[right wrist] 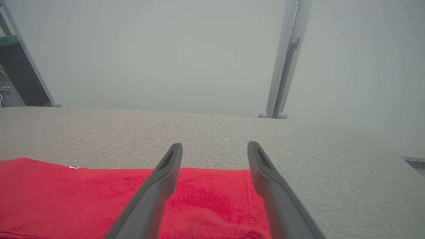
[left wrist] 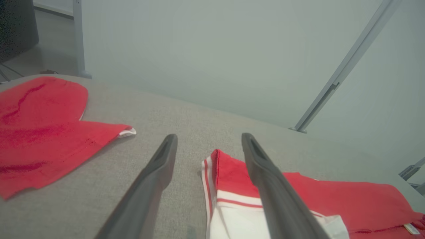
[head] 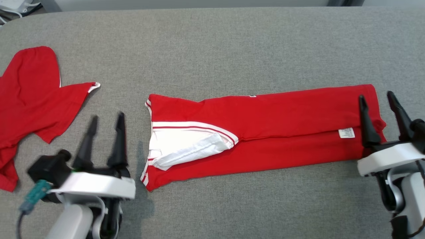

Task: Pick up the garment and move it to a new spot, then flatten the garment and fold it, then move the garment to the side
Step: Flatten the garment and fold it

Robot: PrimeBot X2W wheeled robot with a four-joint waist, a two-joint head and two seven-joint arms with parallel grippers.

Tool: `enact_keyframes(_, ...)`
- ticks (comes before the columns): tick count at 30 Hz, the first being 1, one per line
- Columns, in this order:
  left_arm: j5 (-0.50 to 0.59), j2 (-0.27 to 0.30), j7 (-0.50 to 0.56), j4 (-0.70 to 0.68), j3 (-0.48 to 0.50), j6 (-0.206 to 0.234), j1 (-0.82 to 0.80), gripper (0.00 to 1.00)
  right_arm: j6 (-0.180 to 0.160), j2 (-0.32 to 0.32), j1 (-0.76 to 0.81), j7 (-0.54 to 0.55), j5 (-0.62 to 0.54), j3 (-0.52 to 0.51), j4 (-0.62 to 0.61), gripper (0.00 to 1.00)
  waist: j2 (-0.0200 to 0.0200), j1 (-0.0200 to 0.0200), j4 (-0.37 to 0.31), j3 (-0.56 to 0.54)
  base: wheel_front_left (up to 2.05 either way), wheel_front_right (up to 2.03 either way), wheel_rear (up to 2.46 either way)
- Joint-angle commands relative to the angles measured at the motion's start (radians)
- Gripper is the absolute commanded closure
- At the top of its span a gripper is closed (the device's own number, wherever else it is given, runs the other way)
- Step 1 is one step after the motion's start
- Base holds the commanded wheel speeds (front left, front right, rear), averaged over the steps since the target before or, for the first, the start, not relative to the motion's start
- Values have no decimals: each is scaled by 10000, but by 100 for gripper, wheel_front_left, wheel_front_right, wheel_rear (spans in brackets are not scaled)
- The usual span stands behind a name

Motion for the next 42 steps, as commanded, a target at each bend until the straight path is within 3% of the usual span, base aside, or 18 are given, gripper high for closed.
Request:
enact_keyframes(1,478,-124,-125,-518,878,56,-99,0,-2,76,151,-88,-107,258,-461,0,0,0,-42,-60,0,0,0)
enact_keyframes(4,1577,-811,-129,-963,1879,-289,151,0,-2,432,255,-88,-144,451,-954,0,0,0,-119,-214,0,0,0)
enact_keyframes(10,3237,-1945,-131,-1441,3116,-1642,772,0,-2,994,697,-88,-32,715,-1732,0,0,0,-291,-619,0,0,0)
enact_keyframes(17,4350,-2484,-132,-1565,3933,-2568,1503,0,-2,1319,1463,-88,266,1021,-2030,0,0,0,-517,-1252,0,0,0)
enact_keyframes(22,4726,-2533,-133,-1249,4094,-2724,2122,0,-2,1442,2011,-88,345,1177,-1883,0,0,0,-661,-1787,0,0,0)
enact_keyframes(30,4488,-2539,-133,-740,4193,-2519,3133,0,-2,1540,2703,-88,516,1326,-1650,0,0,0,-888,-2698,0,0,0)
enact_keyframes(42,4774,-2541,-133,-70,4329,-2426,3672,0,-2,1550,3076,-88,559,1197,-1412,0,0,0,-976,-3155,0,0,0)
